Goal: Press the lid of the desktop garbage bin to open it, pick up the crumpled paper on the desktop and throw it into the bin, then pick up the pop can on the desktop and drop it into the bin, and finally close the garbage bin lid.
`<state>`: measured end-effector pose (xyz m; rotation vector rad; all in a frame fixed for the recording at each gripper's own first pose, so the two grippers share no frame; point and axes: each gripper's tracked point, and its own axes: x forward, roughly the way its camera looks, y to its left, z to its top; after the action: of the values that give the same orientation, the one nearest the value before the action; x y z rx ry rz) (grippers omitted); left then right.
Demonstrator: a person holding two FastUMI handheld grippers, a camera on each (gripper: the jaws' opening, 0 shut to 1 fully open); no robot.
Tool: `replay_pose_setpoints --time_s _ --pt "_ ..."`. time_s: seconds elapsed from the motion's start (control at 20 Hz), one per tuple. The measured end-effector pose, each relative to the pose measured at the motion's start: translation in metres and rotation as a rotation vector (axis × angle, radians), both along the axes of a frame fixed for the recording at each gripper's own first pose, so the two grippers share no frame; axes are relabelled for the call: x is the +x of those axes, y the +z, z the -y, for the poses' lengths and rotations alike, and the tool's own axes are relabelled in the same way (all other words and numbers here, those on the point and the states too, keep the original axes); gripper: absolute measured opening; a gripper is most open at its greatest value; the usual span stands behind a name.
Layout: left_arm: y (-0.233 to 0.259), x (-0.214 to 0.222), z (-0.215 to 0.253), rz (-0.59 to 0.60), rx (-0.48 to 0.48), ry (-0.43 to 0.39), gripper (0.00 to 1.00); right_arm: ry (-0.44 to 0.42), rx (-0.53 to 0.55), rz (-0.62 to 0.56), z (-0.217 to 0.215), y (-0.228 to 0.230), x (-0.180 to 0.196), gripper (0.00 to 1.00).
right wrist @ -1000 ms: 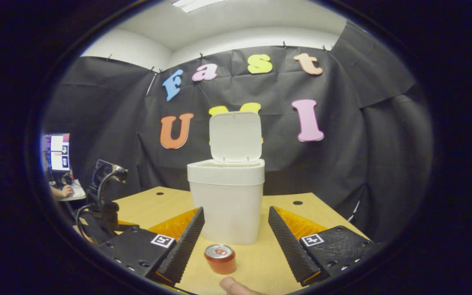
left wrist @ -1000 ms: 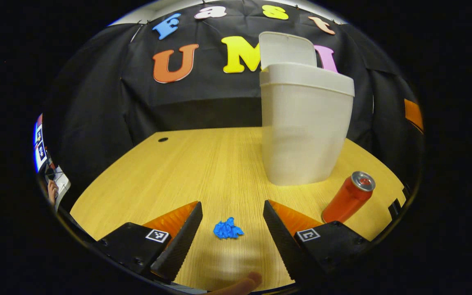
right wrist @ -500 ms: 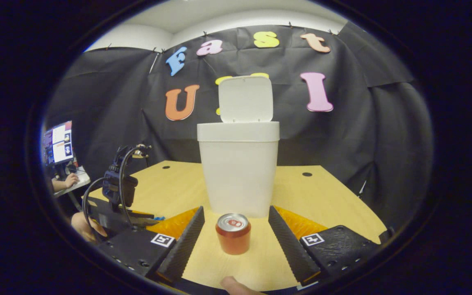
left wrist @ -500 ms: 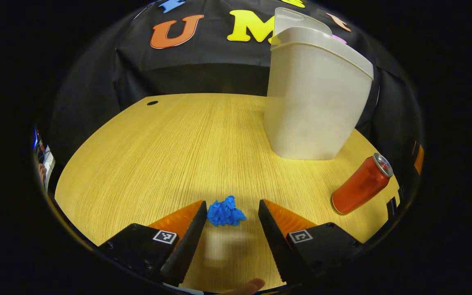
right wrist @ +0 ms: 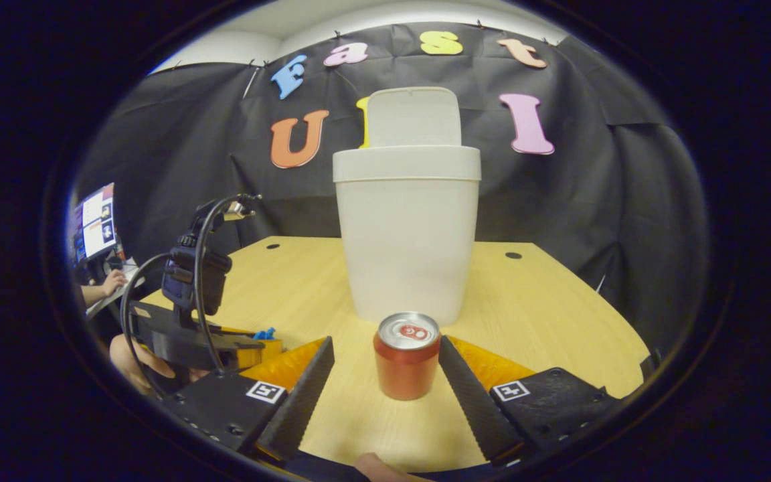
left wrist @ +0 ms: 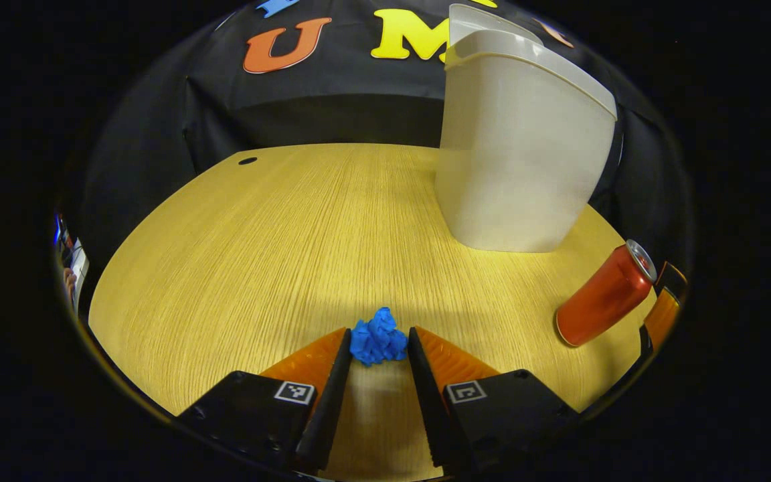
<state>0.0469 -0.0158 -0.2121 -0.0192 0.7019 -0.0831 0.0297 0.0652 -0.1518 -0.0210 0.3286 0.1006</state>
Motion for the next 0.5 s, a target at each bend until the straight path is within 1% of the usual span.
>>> replay_pose_setpoints --time_s 0.05,0.1,0.15,0.2,0.3,0.4,0.5 --pt "0.005 0.002 0.000 0.001 -0.002 -0.001 0.51 -0.011 -0.003 -0.004 0.003 -0.002 0.001 0.96" --pt "0.010 0.004 0.002 0.003 -0.007 -0.003 0.48 -0.021 -0.004 -0.009 0.005 -0.003 0.003 0.96" --pt "0.016 0.006 0.002 0.007 -0.010 -0.002 0.41 -0.022 0.000 -0.020 0.005 -0.008 0.004 0.96" --pt "0.023 0.009 0.003 0.011 -0.011 -0.003 0.38 -0.014 0.009 -0.037 0.002 -0.012 0.006 0.96" --pt "0.038 0.015 0.002 0.025 -0.006 0.001 0.35 -0.009 0.007 -0.055 -0.001 -0.020 0.008 0.96" --pt "0.060 0.021 0.002 0.051 -0.014 0.010 0.33 -0.029 -0.039 -0.051 0.003 -0.025 0.012 0.96" --pt "0.089 0.027 0.003 0.088 -0.032 0.016 0.32 -0.041 -0.061 -0.050 0.006 -0.033 0.018 0.96"
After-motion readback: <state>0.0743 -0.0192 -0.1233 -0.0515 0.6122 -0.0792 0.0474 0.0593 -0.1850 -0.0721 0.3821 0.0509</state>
